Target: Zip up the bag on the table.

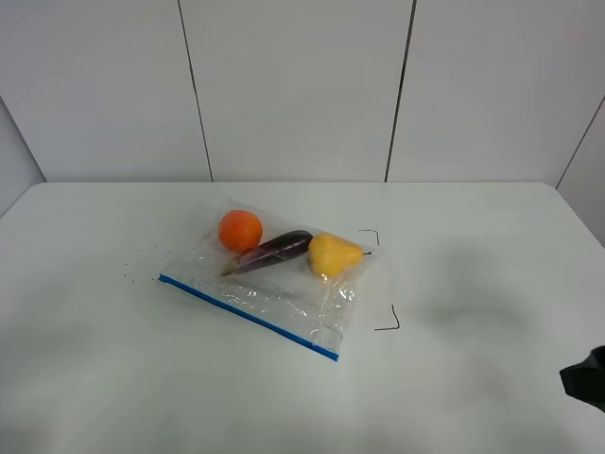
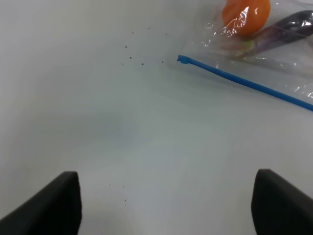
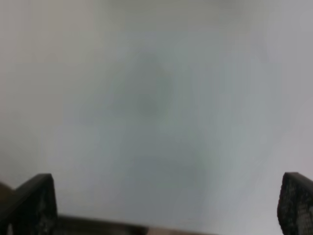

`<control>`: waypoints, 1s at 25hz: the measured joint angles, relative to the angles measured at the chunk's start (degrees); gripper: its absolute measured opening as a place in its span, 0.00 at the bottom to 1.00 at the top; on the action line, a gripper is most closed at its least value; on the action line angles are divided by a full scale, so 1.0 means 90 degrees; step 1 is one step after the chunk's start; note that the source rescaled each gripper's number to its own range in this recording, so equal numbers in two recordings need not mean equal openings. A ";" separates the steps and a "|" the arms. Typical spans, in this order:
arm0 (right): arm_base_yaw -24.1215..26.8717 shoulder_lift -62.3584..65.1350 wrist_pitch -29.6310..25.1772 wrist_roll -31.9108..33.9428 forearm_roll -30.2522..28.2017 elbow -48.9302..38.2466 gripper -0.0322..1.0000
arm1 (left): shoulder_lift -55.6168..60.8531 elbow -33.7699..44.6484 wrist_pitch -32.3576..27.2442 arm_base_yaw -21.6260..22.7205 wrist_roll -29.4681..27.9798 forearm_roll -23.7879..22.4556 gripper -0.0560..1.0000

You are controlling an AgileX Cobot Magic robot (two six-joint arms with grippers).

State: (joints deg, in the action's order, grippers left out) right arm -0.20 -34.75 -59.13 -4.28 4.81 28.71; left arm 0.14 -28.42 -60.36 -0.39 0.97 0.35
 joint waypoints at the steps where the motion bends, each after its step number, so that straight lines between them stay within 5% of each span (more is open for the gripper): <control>1: 0.0000 0.0418 0.0010 0.0027 -0.0031 -0.0012 1.00 | 0.0000 0.0000 0.0000 0.0000 0.0000 0.0000 1.00; 9: 0.0000 0.2629 0.0033 0.0561 -0.0471 -0.0040 1.00 | 0.0000 0.0000 0.0000 0.0000 0.0000 0.0000 1.00; 25: 0.0000 0.3883 0.0033 0.0547 -0.0468 -0.0067 1.00 | 0.0000 0.0000 0.0000 0.0000 0.0000 0.0000 1.00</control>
State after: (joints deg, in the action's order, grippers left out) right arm -0.20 0.20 -58.83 0.64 0.59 28.11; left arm 0.14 -28.42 -60.36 -0.39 0.97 0.35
